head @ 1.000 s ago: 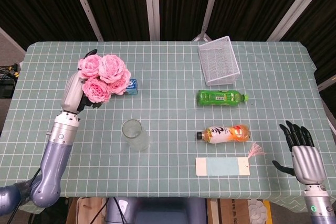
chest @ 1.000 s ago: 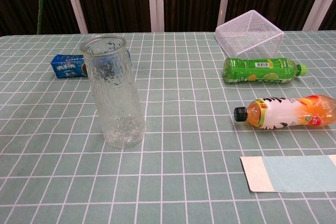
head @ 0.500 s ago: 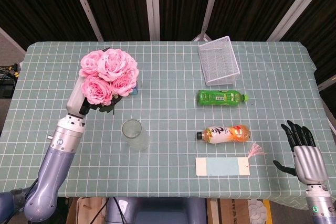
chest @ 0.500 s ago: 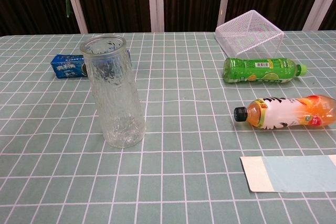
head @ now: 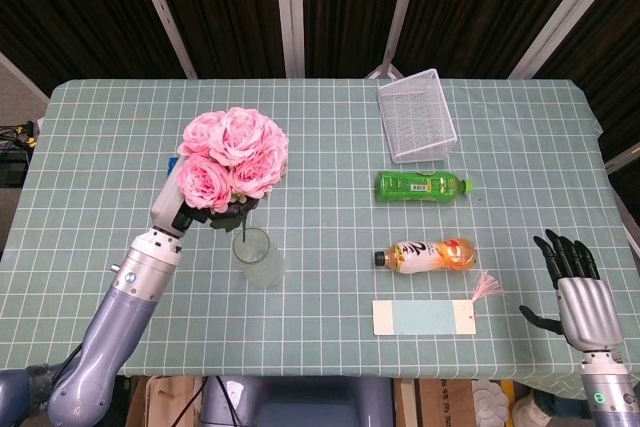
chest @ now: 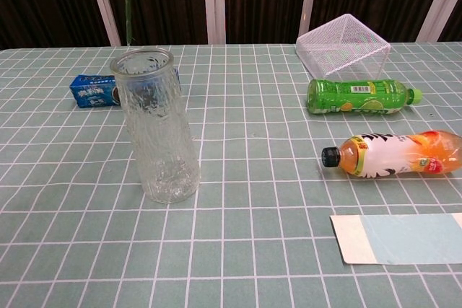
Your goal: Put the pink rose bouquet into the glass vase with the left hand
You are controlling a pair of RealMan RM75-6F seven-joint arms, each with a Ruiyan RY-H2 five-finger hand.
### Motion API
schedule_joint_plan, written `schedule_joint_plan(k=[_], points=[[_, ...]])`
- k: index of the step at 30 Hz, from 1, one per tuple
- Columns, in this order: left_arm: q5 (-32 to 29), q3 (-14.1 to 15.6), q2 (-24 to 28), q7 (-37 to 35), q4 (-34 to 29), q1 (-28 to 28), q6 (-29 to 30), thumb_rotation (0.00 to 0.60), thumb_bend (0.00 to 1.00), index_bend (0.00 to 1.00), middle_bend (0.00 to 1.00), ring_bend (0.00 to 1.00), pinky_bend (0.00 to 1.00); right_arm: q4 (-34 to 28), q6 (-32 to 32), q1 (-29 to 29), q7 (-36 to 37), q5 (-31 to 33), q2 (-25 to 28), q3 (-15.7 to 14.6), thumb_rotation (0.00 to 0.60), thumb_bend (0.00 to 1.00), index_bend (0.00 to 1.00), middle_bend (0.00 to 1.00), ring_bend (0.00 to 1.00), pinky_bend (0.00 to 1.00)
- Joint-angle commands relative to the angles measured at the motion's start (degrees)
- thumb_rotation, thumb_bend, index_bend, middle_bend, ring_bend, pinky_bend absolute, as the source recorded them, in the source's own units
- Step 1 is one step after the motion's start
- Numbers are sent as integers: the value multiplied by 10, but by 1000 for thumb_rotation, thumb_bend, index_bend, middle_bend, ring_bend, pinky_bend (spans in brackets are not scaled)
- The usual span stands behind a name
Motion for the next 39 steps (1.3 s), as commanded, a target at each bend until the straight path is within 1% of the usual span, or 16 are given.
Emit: schedule_joint_plan(k=[1, 6, 11, 16, 20, 25, 30, 36, 39], points=[[23, 16, -13, -8, 10, -2, -5, 600, 479, 382, 462, 40, 0, 0, 0, 0, 1, 1, 0, 1, 600, 155, 101, 36, 0, 0], [52, 39, -35, -19, 30, -3, -8, 600, 479, 383, 462, 40, 0, 0, 2, -1, 5, 1, 2, 1, 600, 155, 100, 36, 0, 0], [92, 71, -56, -14, 63, -2, -5, 600, 478, 385, 464, 40, 0, 1, 4, -2, 10, 2, 4, 3, 600, 155, 101, 36, 0, 0], [156, 112, -92, -57, 119, 8, -13, 600, 479, 390, 464, 40, 0, 2, 3, -2, 10, 2, 4, 2, 600, 155, 101, 36, 0, 0], [195, 136, -111, -92, 158, 13, -21, 600, 479, 390, 464, 40, 0, 2, 4, -2, 8, 2, 3, 3, 600, 155, 101, 36, 0, 0], [225, 158, -122, -118, 193, 20, -28, 600, 479, 390, 463, 40, 0, 3, 2, -1, 6, 1, 1, 2, 600, 155, 101, 36, 0, 0], [256, 177, -122, -148, 216, 30, -31, 600, 479, 390, 462, 39, 0, 2, 1, -1, 2, -1, -1, 0, 600, 155, 101, 36, 0, 0], [277, 190, -117, -177, 238, 40, -33, 600, 479, 388, 451, 34, 0, 1, 3, -2, 1, 1, -1, 2, 600, 154, 101, 36, 0, 0], [280, 194, -112, -189, 245, 42, -39, 600, 456, 371, 417, 19, 0, 1, 3, -2, 0, 2, -2, 2, 600, 155, 101, 36, 0, 0]])
